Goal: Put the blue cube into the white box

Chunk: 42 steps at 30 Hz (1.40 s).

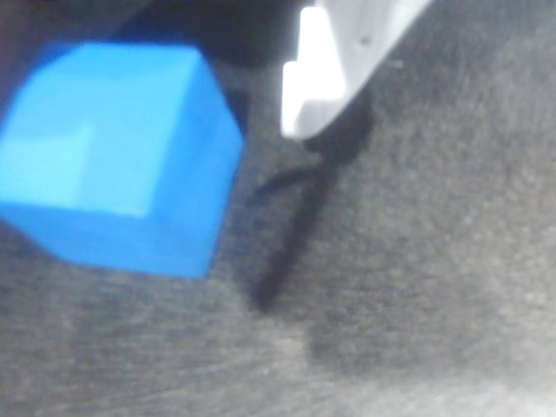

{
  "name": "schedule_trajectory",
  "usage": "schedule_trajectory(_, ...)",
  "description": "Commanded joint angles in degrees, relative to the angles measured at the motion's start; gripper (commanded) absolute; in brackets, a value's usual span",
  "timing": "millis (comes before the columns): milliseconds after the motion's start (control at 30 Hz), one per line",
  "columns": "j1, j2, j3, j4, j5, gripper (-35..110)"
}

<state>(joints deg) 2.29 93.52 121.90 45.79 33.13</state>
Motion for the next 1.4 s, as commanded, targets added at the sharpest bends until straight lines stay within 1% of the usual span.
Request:
schedule_trajectory(0,0.4,-1.0,-1.1,-1.5,0.4,28)
schedule_trajectory(233,0.5,-3.2,-0.6,-4.2,0.6,27)
schedule_trajectory(433,1.2,-4.0,-0.4,-5.2,1.1,17)
schedule_trajectory(600,2.0,-3.7,-0.4,-5.2,1.7,5)
schedule_trajectory(800,2.3,-1.7,0.0,-4.5,1.6,1)
schedule_trajectory(1033,3.0,7.8,0.2,2.5,3.0,0)
schedule_trajectory(1200,3.6,12.8,-4.3,10.3,4.4,0)
schedule_trajectory(1367,5.7,17.5,-9.8,15.5,3.9,0)
